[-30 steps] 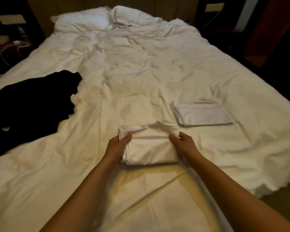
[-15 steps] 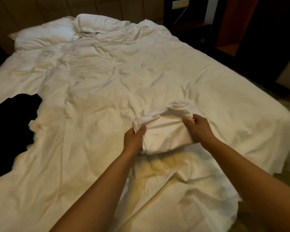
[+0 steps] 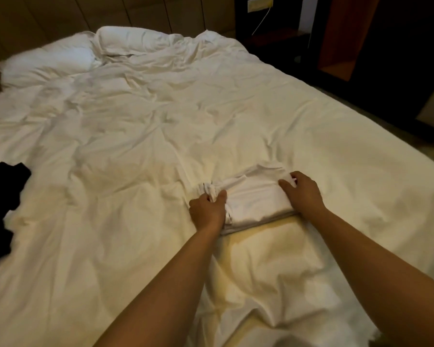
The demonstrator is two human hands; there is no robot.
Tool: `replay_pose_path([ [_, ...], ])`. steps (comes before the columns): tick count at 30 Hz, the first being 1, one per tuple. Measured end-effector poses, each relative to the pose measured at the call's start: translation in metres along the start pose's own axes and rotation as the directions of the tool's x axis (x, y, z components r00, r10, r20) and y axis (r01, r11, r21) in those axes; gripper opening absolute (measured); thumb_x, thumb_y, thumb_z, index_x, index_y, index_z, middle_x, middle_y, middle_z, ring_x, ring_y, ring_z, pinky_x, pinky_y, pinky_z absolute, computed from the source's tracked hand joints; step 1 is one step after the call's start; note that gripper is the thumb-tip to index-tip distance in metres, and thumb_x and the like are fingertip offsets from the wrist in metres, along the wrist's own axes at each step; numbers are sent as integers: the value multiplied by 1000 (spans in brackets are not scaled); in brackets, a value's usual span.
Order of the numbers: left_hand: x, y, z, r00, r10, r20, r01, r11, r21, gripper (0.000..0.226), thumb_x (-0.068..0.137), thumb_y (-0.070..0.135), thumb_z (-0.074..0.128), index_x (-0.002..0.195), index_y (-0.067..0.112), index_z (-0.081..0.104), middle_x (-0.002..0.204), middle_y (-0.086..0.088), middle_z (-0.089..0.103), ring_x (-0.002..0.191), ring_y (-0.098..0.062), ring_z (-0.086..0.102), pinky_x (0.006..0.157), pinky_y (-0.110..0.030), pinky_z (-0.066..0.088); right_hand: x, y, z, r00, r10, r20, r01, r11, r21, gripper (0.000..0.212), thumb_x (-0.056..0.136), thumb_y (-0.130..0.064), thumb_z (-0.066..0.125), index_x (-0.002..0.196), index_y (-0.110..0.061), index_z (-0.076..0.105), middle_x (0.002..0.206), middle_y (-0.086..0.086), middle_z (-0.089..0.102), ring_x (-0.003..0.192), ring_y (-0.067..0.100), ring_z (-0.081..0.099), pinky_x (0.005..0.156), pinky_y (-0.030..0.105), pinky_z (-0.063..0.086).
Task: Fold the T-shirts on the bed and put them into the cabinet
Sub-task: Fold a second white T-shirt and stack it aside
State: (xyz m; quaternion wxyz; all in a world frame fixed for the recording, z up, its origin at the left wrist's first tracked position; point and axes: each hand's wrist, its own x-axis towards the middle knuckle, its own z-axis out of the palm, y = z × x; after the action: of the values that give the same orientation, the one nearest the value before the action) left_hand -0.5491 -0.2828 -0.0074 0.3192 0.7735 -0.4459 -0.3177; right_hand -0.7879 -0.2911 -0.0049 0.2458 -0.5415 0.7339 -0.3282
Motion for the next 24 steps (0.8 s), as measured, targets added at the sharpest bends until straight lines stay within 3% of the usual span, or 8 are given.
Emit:
replay_pose_path([
  [4, 9, -4, 1, 999, 4, 33, 0, 994, -107, 72, 85, 62, 62, 114, -4, 64, 115, -24, 62, 100, -39, 64, 90, -44, 53, -1, 8, 11, 996, -27, -89, 21, 997, -69, 43, 95, -42, 61, 122, -9, 63, 116, 19, 59, 110, 36, 54, 90, 38, 41],
  [9, 5, -4, -3, 999, 15, 37, -7, 977, -214, 50, 93, 46, 63, 113, 1, 66, 108, -17, 69, 100, -32, 66, 82, -36, 50, 6, -10, 8, 1000, -12, -18, 12, 999, 30, 28, 96, -33, 60, 108, -7, 59, 98, 7, 62, 87, 23, 54, 73, 32, 39],
  [16, -26, -16, -9, 998, 16, 56, 3, 949, -315, 40, 94, 39, 66, 116, 6, 68, 106, -10, 72, 98, -25, 67, 82, -32, 51, -11, -7, -5, 1000, 12, 1, -13, 999, 42, 25, 94, -32, 63, 97, -8, 60, 89, 4, 59, 80, 21, 52, 66, 32, 33],
  [20, -35, -17, -12, 996, 15, 93, 12, 957, -289, 45, 94, 42, 66, 118, 3, 66, 110, -13, 71, 100, -28, 67, 75, -28, 45, -24, -3, -10, 1000, 19, 2, -19, 1000, 19, 26, 94, -31, 63, 101, -6, 59, 96, 10, 63, 84, 24, 54, 67, 32, 34],
  [24, -40, -12, -22, 990, 14, 140, 15, 979, -203, 61, 90, 49, 66, 132, 7, 55, 129, -11, 60, 113, -29, 61, 95, -37, 51, -37, -11, -9, 998, -42, -42, 34, 986, -166, 45, 93, -37, 64, 127, -9, 53, 125, 16, 55, 113, 34, 51, 87, 40, 40],
])
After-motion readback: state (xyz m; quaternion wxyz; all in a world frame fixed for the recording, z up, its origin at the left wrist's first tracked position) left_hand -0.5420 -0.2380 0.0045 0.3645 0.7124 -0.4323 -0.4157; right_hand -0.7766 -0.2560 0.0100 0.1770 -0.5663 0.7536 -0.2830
